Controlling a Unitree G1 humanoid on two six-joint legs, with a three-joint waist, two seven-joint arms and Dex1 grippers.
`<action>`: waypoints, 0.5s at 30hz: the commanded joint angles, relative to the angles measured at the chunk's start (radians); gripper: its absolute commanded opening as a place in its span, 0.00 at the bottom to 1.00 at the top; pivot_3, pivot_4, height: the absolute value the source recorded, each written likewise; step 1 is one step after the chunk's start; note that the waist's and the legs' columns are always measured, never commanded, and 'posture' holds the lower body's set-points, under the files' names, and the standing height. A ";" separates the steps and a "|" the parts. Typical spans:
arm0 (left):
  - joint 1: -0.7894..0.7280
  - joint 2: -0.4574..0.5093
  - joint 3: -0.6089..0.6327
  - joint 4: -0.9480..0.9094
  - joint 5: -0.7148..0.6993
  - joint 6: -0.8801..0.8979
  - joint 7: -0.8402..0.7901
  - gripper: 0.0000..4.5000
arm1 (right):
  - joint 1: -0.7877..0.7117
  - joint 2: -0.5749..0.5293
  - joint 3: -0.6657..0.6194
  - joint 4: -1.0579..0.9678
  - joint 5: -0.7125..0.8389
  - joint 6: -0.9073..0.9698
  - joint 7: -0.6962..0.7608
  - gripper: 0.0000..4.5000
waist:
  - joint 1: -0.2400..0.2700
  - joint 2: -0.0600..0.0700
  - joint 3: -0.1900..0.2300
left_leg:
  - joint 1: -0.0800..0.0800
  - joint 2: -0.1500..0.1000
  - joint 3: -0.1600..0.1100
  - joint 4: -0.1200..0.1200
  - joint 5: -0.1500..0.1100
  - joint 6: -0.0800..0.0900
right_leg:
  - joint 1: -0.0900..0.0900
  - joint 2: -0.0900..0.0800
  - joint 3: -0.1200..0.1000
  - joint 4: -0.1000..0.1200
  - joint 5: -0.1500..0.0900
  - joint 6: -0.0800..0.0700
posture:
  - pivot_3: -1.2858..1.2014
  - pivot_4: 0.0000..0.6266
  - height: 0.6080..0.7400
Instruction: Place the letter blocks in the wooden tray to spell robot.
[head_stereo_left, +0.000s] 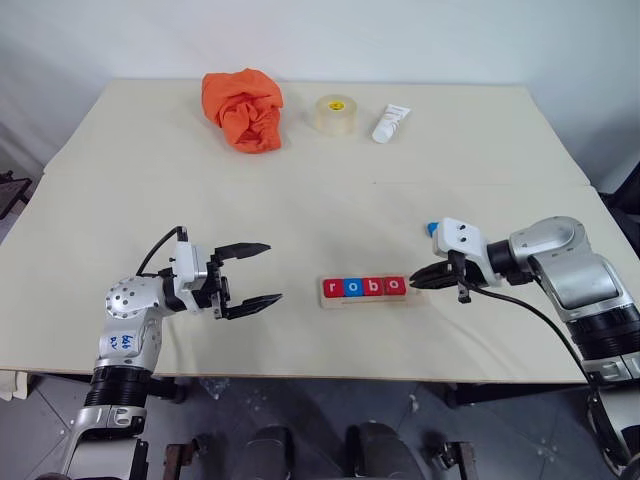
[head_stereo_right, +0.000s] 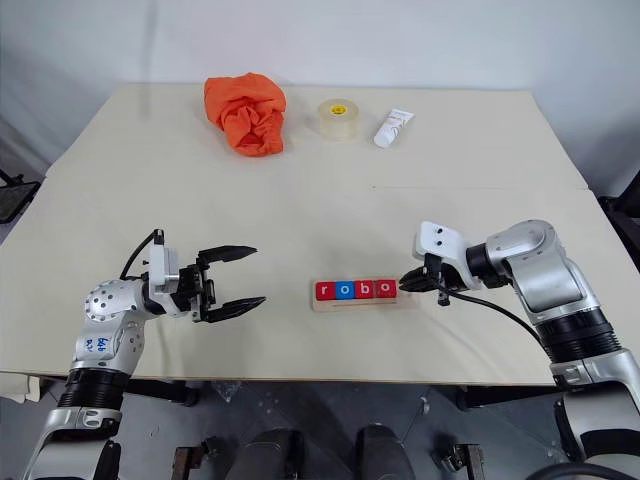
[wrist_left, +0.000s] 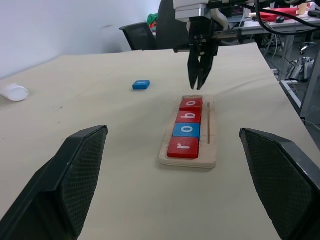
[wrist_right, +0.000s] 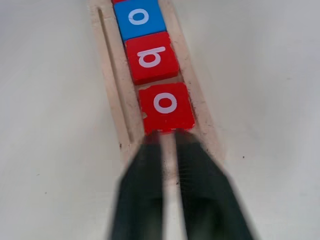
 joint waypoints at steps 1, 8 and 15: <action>-0.013 0.003 0.003 -0.011 0.000 -0.012 -0.007 1.00 | -0.014 0.023 0.006 0.008 -0.007 -0.004 -0.024 0.01 | 0.000 0.000 0.000 | 0.000 0.000 0.000 0.000 0.000 0.000 | 0.000 0.000 0.000 0.000 0.000 0.000 | 0.52 0.24 1.00; -0.001 0.015 0.013 -0.024 -0.003 -0.008 -0.006 1.00 | -0.006 0.044 0.024 0.007 -0.012 -0.005 -0.029 0.01 | 0.001 0.000 0.000 | 0.000 0.000 0.000 0.000 0.000 0.000 | 0.000 0.000 0.000 0.000 0.000 0.000 | 0.52 0.24 1.00; 0.007 0.016 0.015 -0.034 -0.003 -0.006 0.002 1.00 | -0.019 0.050 0.003 -0.020 0.008 0.020 -0.028 0.01 | 0.000 0.000 0.000 | 0.000 0.000 0.000 0.000 0.000 0.000 | 0.000 0.000 0.000 0.000 0.000 0.000 | 0.52 0.24 1.00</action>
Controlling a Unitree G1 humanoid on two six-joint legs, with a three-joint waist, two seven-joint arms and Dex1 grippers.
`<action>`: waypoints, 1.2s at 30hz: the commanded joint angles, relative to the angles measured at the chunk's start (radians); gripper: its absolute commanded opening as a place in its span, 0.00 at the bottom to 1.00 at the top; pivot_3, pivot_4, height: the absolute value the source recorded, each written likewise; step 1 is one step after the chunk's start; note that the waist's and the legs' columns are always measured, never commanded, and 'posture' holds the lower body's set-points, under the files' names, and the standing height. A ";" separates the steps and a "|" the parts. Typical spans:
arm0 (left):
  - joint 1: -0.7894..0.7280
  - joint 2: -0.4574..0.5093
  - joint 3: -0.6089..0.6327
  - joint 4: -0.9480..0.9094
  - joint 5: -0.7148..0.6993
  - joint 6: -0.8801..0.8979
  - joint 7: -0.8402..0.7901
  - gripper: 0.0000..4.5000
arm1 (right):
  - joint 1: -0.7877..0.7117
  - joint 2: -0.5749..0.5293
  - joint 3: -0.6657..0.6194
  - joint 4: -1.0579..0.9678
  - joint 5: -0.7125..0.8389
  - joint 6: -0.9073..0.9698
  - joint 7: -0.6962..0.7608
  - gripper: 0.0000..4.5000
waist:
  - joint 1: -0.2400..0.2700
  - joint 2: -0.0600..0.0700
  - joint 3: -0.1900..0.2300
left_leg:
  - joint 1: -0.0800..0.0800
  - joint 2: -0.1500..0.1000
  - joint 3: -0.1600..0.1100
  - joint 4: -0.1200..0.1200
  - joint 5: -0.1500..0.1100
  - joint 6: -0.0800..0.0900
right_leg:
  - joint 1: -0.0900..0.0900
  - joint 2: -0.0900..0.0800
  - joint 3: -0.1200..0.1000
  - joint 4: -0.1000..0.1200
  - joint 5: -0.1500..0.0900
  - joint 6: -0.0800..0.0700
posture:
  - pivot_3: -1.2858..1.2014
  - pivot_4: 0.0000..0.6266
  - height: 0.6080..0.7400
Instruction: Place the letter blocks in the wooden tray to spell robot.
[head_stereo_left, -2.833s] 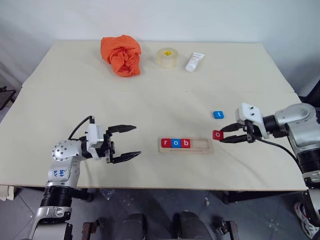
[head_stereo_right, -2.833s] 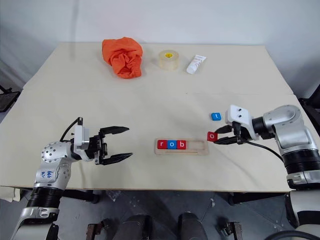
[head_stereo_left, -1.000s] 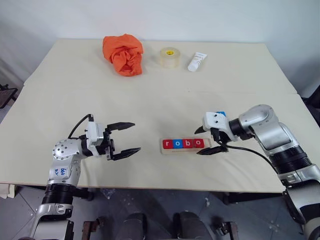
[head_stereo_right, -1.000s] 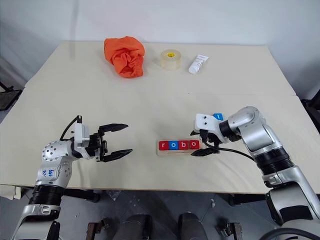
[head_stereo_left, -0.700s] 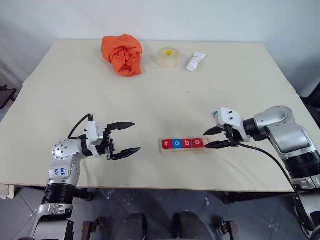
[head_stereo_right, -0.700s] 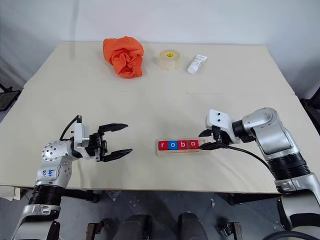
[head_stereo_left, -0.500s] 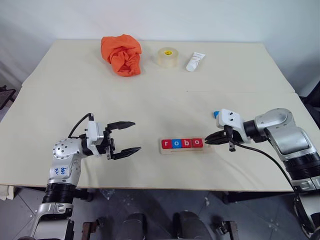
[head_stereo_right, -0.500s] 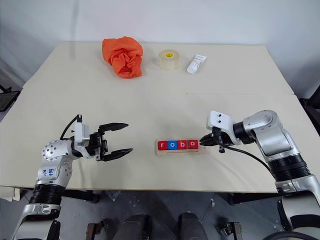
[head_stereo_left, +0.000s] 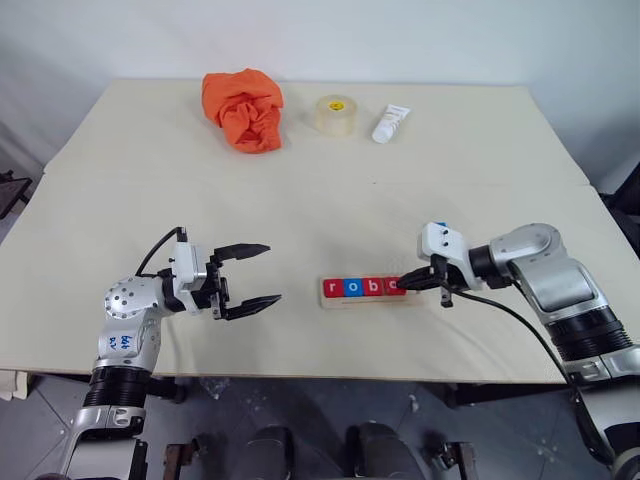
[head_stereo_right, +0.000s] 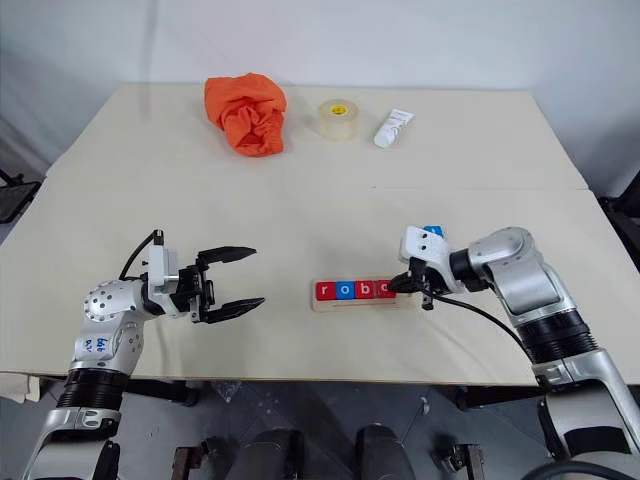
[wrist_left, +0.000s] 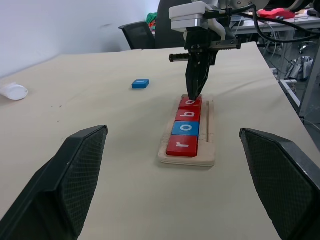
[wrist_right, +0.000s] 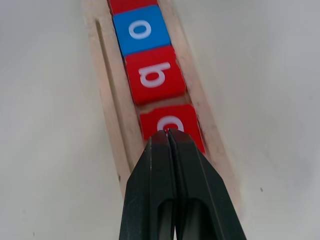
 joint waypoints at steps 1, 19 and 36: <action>0.006 0.012 0.013 -0.033 -0.003 -0.007 0.005 1.00 | -0.017 -0.023 -0.027 -0.043 0.024 0.022 0.012 0.01 | 0.000 0.000 0.000 | 0.000 0.000 0.000 0.000 0.000 0.000 | 0.000 0.000 0.000 0.000 0.000 0.000 | 0.52 0.24 1.00; -0.001 0.008 0.010 -0.025 -0.003 -0.008 0.006 1.00 | 0.010 -0.041 -0.024 -0.004 0.013 -0.001 -0.007 0.01 | 0.000 0.000 0.000 | 0.000 0.000 0.000 0.000 0.000 0.000 | 0.000 0.000 0.000 0.000 0.000 0.000 | 0.52 0.24 1.00; 0.004 0.017 0.014 -0.028 -0.008 0.001 -0.001 1.00 | 0.020 -0.058 -0.057 -0.025 0.030 0.024 -0.020 0.01 | 0.001 0.000 0.000 | 0.000 0.000 0.000 0.000 0.000 0.000 | 0.000 0.000 0.000 0.000 0.000 0.000 | 0.52 0.24 1.00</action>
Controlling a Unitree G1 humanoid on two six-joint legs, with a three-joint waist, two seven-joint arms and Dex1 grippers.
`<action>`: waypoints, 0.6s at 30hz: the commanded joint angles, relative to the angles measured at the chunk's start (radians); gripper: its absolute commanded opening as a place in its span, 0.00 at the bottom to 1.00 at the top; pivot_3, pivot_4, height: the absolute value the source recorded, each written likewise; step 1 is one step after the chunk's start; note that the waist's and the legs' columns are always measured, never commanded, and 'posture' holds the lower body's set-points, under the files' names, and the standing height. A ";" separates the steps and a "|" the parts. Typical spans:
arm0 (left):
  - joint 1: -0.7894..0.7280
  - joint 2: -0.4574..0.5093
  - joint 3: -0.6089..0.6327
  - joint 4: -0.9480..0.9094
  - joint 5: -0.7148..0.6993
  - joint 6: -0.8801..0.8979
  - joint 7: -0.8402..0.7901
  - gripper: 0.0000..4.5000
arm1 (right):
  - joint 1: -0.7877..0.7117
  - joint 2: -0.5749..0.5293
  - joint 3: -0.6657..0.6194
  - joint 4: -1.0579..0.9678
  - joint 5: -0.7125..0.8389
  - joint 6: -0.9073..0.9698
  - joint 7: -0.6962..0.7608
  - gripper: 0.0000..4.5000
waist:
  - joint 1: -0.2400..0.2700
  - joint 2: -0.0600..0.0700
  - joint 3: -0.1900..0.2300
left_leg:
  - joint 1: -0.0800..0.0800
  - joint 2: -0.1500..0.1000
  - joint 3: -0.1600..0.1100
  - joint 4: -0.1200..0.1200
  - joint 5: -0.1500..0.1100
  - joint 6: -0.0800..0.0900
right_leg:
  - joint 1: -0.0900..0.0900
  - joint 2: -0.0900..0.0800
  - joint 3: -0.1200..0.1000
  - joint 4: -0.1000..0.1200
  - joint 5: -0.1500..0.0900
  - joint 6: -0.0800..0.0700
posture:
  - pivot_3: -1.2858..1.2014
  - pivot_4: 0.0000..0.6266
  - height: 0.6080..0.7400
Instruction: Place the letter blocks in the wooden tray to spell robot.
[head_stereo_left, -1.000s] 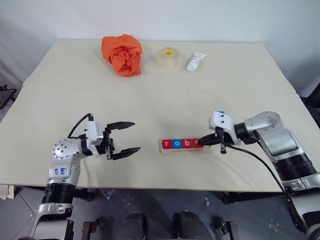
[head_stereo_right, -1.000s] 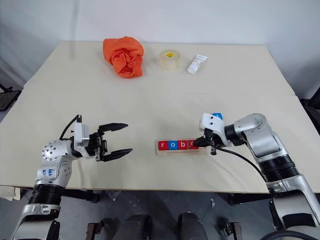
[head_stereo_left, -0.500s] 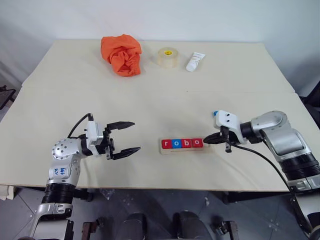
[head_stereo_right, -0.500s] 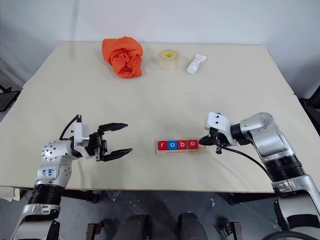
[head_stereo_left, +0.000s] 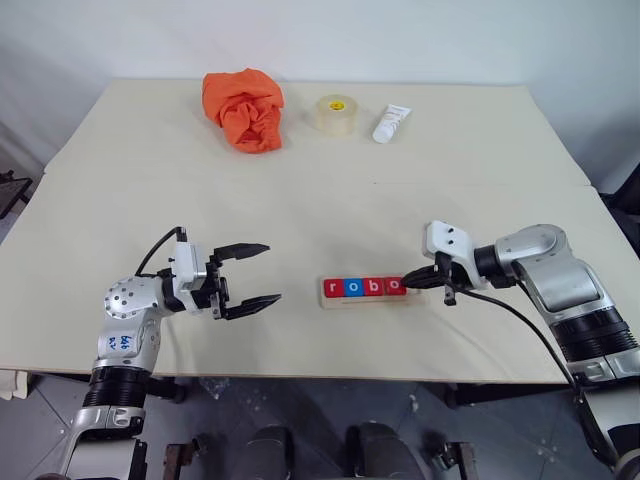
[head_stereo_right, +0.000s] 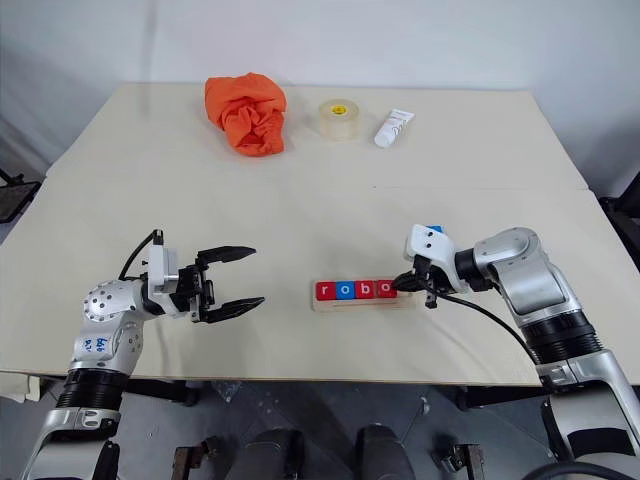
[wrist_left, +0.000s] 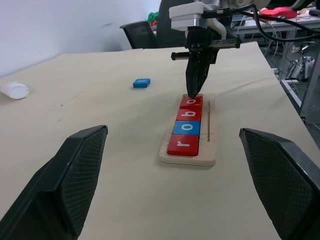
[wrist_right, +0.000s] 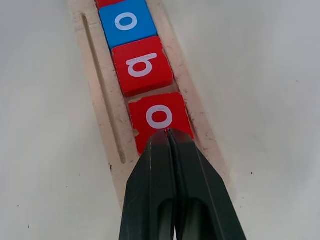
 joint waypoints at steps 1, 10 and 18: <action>0.002 0.013 0.013 -0.026 -0.007 -0.003 -0.003 1.00 | 0.015 -0.043 -0.041 -0.035 0.015 0.004 0.002 0.01 | 0.000 0.000 0.000 | 0.000 0.000 0.000 0.000 0.000 0.000 | 0.000 0.000 0.000 0.000 0.000 0.000 | 0.52 0.24 1.00; -0.009 0.004 0.005 -0.016 -0.003 -0.008 -0.003 1.00 | 0.048 -0.031 -0.020 -0.039 0.013 -0.001 -0.015 0.01 | 0.000 0.000 0.000 | 0.000 0.000 0.000 0.000 0.000 0.000 | 0.000 0.000 0.000 0.000 0.000 0.000 | 0.52 0.24 1.00; -0.007 0.008 0.008 -0.020 -0.004 -0.006 -0.002 1.00 | 0.038 -0.002 -0.020 -0.038 0.019 -0.001 -0.021 0.01 | 0.000 0.000 0.000 | 0.000 0.000 0.000 0.000 0.000 0.000 | 0.000 0.000 0.000 0.000 0.000 0.000 | 0.52 0.24 1.00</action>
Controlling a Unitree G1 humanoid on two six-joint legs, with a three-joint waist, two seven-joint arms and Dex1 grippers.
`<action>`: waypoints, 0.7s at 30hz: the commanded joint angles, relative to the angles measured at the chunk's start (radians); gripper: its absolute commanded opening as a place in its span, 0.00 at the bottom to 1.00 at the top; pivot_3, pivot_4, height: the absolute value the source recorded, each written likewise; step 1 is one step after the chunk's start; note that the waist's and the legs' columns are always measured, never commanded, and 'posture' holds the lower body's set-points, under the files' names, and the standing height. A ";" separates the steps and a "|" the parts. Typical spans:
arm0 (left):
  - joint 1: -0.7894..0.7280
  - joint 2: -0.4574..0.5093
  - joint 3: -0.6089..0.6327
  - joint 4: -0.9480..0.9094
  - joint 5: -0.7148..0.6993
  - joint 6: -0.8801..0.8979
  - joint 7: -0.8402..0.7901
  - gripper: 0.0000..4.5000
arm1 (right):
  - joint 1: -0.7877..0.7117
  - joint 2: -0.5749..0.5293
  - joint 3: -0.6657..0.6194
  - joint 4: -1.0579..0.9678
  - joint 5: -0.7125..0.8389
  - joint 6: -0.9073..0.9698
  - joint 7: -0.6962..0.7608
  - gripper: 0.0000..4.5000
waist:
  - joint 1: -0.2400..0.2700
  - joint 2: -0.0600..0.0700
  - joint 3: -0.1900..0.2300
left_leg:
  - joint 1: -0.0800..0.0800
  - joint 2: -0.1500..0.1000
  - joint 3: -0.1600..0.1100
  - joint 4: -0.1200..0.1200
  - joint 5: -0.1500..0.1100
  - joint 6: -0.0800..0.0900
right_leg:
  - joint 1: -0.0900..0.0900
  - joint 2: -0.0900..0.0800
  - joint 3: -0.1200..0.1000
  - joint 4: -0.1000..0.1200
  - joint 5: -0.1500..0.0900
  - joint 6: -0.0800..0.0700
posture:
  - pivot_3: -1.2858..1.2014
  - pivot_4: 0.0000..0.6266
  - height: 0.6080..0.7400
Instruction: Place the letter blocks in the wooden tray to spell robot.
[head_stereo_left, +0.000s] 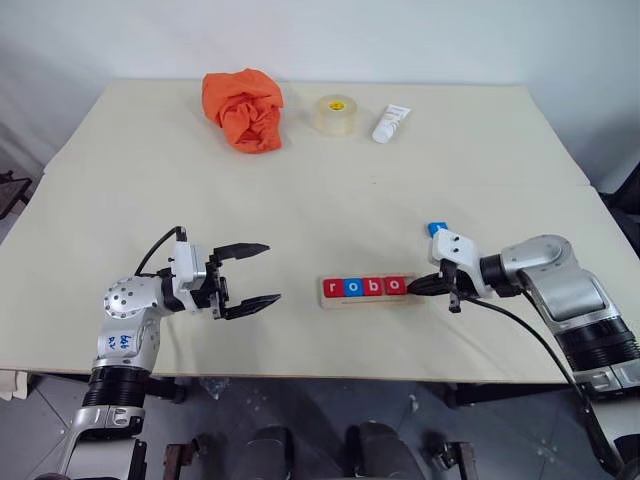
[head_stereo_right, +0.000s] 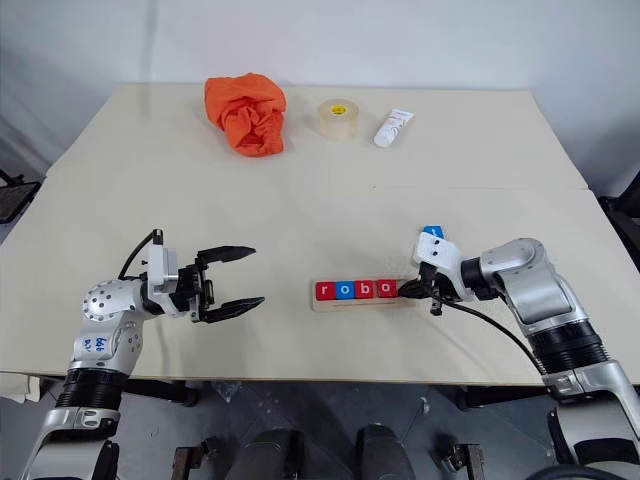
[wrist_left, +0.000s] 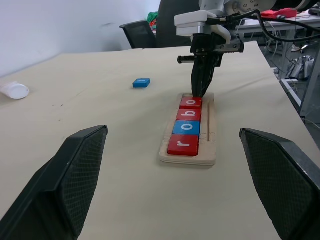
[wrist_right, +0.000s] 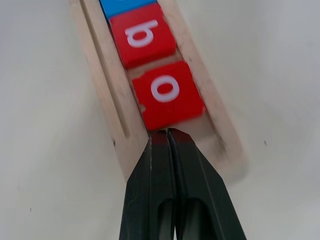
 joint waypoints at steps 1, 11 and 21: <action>-0.005 0.007 0.009 -0.021 -0.003 -0.006 -0.001 1.00 | -0.014 0.003 -0.012 -0.031 0.014 0.001 0.000 0.01 | 0.000 0.000 0.000 | 0.000 0.000 0.000 0.000 0.000 0.000 | 0.000 0.000 0.000 0.000 0.000 0.000 | 0.52 0.24 1.00; -0.002 0.001 0.002 -0.020 -0.002 -0.011 -0.006 1.00 | 0.023 -0.039 -0.059 -0.065 0.037 0.019 -0.014 0.01 | 0.001 0.000 0.000 | 0.000 0.000 0.000 0.000 0.000 0.000 | 0.000 0.000 0.000 0.000 0.000 0.000 | 0.52 0.24 1.00; -0.020 0.004 -0.006 0.010 -0.003 -0.005 -0.041 1.00 | 0.080 -0.061 -0.276 0.005 0.088 -0.031 -0.178 0.26 | 0.001 0.000 0.000 | 0.000 0.000 0.000 0.000 0.000 0.000 | 0.000 0.000 0.000 0.000 0.000 0.000 | 0.52 0.24 1.00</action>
